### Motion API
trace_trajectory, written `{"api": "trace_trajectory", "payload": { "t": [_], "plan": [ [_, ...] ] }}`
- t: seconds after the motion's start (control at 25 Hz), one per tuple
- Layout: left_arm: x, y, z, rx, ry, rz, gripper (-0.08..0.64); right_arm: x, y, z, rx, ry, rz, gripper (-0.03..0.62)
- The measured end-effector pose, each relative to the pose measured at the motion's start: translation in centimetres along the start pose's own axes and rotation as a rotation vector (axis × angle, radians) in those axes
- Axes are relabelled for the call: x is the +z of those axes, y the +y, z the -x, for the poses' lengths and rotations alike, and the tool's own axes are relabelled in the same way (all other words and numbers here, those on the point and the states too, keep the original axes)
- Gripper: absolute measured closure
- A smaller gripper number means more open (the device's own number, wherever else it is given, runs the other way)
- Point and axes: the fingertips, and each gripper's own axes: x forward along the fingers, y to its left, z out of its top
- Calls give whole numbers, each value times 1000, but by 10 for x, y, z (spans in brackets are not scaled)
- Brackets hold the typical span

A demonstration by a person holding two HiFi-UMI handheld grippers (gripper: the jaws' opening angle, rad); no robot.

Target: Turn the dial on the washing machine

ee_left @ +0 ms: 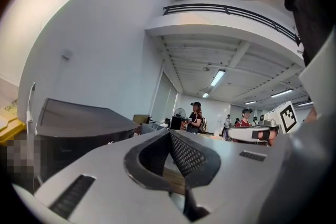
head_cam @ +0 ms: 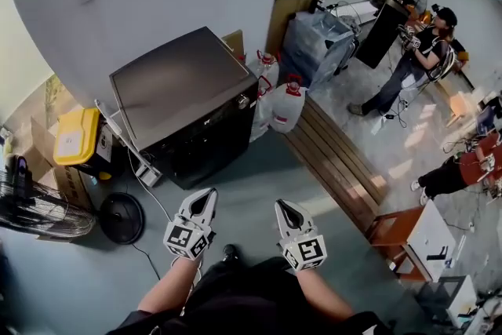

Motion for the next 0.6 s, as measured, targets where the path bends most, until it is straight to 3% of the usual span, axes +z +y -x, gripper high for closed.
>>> {"api": "trace_trajectory", "payload": {
  "t": [0.24, 0.4, 0.44, 0.48, 0.52, 0.6],
  "plan": [
    [-6, 12, -53, 28, -3, -11, 545, -4, -45, -45, 44, 5, -6, 566],
    [-8, 16, -91, 90, 4, 4, 545, -5, -84, -76, 104, 10, 12, 565],
    [-9, 16, -100, 110, 2, 9, 546, -5, -94, -84, 126, 14, 17, 548],
    [-9, 16, -109, 128, 0, 12, 545, -5, -103, -93, 150, 20, 18, 477],
    [-8, 17, -118, 146, 0, 13, 545, -4, -112, -103, 173, 27, 14, 445],
    [-5, 21, -136, 183, 2, 13, 545, -3, -125, -124, 218, 49, -1, 419]
  ]
}}
